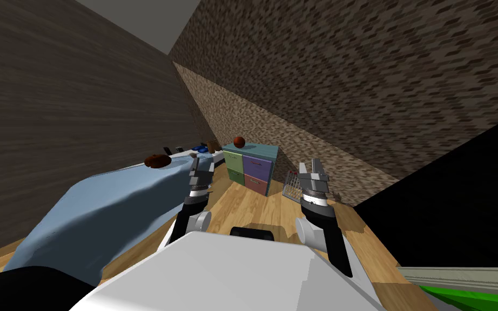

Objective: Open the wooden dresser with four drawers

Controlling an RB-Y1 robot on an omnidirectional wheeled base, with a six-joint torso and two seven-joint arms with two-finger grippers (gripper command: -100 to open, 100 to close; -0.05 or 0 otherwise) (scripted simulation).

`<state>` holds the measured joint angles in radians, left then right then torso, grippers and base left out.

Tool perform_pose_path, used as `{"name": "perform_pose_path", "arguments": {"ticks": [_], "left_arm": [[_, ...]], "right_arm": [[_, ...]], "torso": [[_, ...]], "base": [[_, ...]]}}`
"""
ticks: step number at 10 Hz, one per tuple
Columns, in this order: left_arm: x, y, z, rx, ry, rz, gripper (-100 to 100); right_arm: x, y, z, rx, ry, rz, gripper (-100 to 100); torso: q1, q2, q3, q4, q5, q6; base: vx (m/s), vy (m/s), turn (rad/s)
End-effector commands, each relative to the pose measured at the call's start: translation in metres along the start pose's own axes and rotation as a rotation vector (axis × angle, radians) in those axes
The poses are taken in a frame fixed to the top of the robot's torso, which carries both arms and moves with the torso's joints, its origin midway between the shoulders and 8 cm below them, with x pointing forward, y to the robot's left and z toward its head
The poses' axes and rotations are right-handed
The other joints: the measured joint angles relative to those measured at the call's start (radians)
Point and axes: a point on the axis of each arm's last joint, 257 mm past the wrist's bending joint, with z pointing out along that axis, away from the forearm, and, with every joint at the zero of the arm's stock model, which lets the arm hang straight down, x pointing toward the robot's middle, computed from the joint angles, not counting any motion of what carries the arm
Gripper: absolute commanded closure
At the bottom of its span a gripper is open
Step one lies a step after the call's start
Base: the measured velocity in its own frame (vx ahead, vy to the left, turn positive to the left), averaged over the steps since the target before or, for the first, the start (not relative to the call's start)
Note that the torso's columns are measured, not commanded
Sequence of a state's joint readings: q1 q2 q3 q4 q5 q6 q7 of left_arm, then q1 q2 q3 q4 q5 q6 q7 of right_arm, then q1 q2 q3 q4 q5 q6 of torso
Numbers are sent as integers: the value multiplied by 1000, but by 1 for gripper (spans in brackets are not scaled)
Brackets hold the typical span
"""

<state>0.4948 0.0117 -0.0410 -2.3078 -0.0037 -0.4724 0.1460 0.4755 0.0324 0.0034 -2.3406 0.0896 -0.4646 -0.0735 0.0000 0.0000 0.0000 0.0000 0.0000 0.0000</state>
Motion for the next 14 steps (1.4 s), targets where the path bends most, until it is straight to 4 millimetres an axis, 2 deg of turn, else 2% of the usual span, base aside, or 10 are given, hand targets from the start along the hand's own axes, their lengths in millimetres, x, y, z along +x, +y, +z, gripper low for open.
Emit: {"name": "perform_pose_path", "arguments": {"ticks": [1,9,10,11,14], "left_arm": [[0,0,0,0,0,0,0],[0,0,0,0,0,0,0],[5,9,-1,-20,37,10,-100],[8,14,-2,-31,52,13,-100],[15,42,-6,-85,98,19,-100]], "right_arm": [[0,0,0,0,0,0,0],[0,0,0,0,0,0,0],[0,0,0,0,0,0,0],[0,0,0,0,0,0,0],[0,0,0,0,0,0,0]], "torso": [[0,40,-82,41,0,0],[0,618,-1234,617,0,0],[0,691,-1382,691,0,0],[0,723,-1452,724,0,0],[-1,735,-1478,737,0,0]], "base": [[0,0,0],[0,0,0],[41,-8,-47],[73,-2,-38],[111,-20,-71]]}}
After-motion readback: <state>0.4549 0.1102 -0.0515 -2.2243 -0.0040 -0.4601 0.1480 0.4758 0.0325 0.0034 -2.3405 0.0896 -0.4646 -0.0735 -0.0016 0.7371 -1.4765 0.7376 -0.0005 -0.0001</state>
